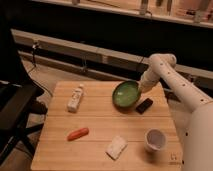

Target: Drag the ceramic bowl in a circle

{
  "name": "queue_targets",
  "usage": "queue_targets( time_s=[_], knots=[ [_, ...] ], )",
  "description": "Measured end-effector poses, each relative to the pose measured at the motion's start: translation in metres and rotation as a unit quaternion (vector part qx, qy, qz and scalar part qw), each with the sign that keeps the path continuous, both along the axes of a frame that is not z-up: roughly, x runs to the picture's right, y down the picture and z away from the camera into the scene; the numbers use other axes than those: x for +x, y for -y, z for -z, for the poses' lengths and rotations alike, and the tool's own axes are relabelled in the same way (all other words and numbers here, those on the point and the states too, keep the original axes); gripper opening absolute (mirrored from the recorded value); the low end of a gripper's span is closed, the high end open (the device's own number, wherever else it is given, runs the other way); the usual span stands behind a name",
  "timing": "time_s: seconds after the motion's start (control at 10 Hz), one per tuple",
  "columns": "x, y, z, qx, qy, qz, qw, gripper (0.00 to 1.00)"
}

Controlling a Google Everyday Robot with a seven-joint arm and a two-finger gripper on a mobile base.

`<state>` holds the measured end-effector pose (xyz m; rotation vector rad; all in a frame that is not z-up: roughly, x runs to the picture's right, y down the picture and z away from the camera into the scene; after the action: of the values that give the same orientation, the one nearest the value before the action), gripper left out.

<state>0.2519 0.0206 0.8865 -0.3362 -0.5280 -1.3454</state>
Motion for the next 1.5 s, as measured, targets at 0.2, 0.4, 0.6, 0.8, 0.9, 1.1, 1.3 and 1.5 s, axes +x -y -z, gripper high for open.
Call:
queue_targets(
  time_s=[0.2, 0.4, 0.6, 0.8, 0.9, 1.1, 1.3, 1.5],
  knots=[
    [-0.016, -0.004, 0.001, 0.000, 0.000, 0.010, 1.0000, 0.00],
    [-0.046, -0.005, 0.001, 0.002, 0.002, 0.016, 0.9999, 0.00],
    [-0.059, -0.008, 0.002, 0.003, 0.005, 0.025, 0.9997, 0.00],
    [-0.051, -0.010, 0.004, 0.005, 0.010, 0.037, 0.9992, 0.00],
    [-0.043, -0.012, 0.006, 0.004, 0.009, 0.039, 0.9992, 0.00],
    [-0.044, -0.014, 0.007, 0.002, 0.010, 0.046, 0.9989, 0.00],
    [-0.068, -0.015, 0.008, 0.002, 0.012, 0.052, 0.9986, 0.00],
    [-0.087, -0.017, 0.008, 0.002, 0.015, 0.061, 0.9980, 0.00]
  ],
)
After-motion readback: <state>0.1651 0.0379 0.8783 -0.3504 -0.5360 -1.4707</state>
